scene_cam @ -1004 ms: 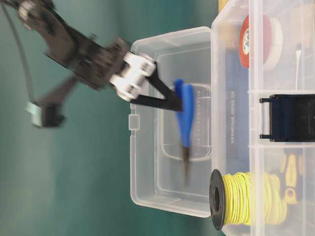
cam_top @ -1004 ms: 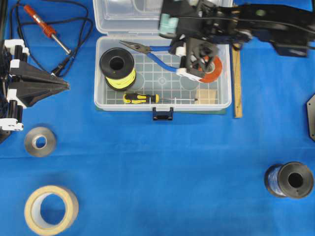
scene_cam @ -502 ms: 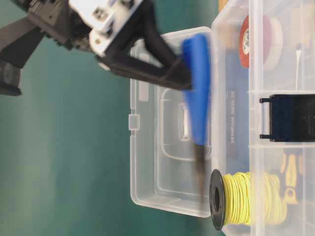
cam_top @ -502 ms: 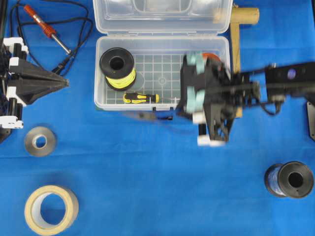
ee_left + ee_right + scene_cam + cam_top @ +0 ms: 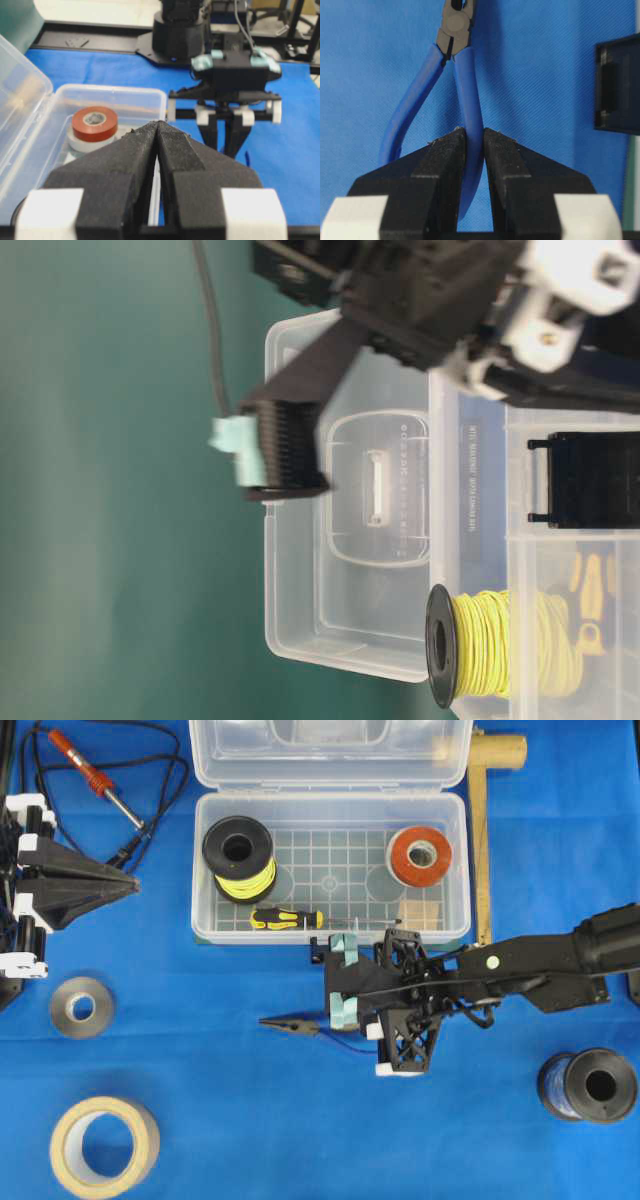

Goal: Pick the nipper from the toolbox among several items.
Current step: 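Lower the pliers onto the table, open the right gripper and withdraw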

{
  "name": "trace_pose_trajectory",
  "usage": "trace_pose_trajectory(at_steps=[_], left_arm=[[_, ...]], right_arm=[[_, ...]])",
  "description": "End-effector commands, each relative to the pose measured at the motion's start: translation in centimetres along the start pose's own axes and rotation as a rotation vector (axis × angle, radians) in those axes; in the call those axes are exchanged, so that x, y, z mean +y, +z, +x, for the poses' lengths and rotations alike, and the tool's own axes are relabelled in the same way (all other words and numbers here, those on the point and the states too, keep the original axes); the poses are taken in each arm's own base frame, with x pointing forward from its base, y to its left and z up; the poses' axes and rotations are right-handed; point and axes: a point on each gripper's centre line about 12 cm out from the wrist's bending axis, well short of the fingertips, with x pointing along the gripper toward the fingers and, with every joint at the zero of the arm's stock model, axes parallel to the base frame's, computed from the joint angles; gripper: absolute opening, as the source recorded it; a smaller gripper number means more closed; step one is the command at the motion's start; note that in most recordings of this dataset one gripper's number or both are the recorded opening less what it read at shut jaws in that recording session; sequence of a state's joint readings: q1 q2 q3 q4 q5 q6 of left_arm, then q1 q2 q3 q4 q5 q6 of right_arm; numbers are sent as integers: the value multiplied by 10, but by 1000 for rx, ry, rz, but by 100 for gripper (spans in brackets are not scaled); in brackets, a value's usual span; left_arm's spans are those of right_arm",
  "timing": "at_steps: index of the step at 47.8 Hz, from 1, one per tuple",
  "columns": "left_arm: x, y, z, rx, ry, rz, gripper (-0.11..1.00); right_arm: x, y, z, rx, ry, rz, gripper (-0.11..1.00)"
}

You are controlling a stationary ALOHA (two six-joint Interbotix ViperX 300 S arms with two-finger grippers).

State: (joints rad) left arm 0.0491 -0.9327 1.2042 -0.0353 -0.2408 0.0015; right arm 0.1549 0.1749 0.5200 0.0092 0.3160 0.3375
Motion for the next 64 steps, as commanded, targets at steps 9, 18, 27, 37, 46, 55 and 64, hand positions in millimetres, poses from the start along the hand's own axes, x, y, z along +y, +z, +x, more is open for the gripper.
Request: trace_pose_trajectory(at_steps=[9, 18, 27, 37, 46, 55, 64], left_arm=[[1, 1, 1, -3, 3, -9, 0], [1, 1, 1, -3, 3, -11, 0], [1, 0, 1, 4, 3, -15, 0], [1, 3, 0, -3, 3, -15, 0], [1, 3, -1, -3, 3, -16, 0], [1, 2, -1, 1, 3, -16, 0], [1, 1, -1, 8, 3, -15, 0]], right_arm=[[4, 7, 2, -17, 12, 15, 13], [-1, 7, 2, 0, 1, 27, 16], [-5, 21, -31, -15, -16, 10, 70], [-11, 37, -115, -188, -18, -49, 82], [-30, 17, -177, -352, -30, -82, 83], [-45, -23, -216, -515, -3, -81, 83], [-59, -69, -227, -631, 23, -75, 83]])
